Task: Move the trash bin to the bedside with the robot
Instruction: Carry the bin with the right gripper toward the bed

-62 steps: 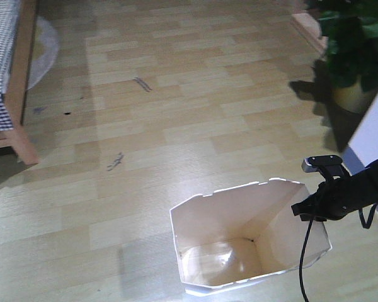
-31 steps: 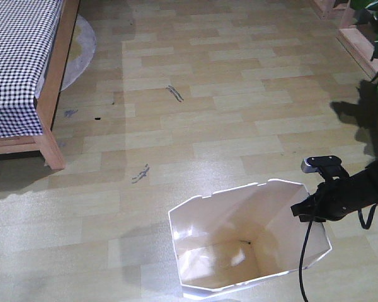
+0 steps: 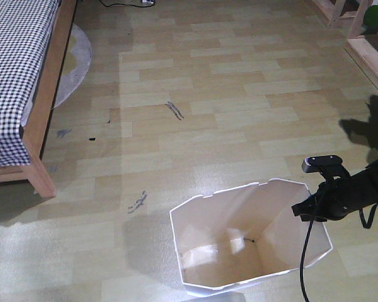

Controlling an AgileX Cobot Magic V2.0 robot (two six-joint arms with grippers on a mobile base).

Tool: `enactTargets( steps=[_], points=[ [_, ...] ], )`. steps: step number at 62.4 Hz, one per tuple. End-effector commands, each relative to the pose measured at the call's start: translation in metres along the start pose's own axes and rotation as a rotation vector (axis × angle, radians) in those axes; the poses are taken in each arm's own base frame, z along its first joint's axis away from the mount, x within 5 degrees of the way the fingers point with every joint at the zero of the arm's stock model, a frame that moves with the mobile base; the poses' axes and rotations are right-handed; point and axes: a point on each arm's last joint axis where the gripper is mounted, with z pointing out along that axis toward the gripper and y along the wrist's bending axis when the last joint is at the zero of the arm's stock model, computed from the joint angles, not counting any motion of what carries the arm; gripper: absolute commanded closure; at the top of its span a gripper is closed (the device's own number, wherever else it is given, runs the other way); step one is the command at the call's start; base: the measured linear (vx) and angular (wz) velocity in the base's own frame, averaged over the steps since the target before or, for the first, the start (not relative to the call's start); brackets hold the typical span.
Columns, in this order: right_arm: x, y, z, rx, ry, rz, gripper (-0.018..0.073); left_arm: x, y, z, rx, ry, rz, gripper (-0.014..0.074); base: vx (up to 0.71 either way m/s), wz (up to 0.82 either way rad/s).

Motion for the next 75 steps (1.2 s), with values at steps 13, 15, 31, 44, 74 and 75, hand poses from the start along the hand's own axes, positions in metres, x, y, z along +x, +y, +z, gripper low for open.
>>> enactTargets(
  steps=[13,15,31,44,74,75],
  points=[
    [-0.0136,0.0116,-0.0191,-0.101,-0.068,0.034,0.0566,0.0017,-0.0002,0.0007,0.009,-0.060,-0.012,0.0602,0.39,0.02],
    [-0.0136,0.0116,-0.0191,-0.101,-0.068,0.034,0.0566,0.0017,-0.0002,0.0007,0.009,-0.060,-0.012,0.0602,0.40,0.05],
    [-0.0136,0.0116,-0.0191,-0.101,-0.068,0.034,0.0566,0.0017,-0.0002,0.0007,0.009,-0.060,-0.012,0.0602,0.42,0.10],
    [-0.0136,0.0116,-0.0191,-0.101,-0.068,0.034,0.0566,0.0017,-0.0002,0.0007,0.009,-0.060,-0.012,0.0602,0.42,0.11],
    [-0.0136,0.0116,-0.0191,-0.101,-0.068,0.034,0.0566,0.0017,-0.0002,0.0007,0.009,-0.060,-0.012,0.0602,0.44,0.05],
    [-0.0136,0.0116,-0.0191,-0.101,-0.068,0.034,0.0566,0.0017,-0.0002,0.0007,0.009,-0.060,-0.012,0.0602,0.45,-0.04]
  ],
)
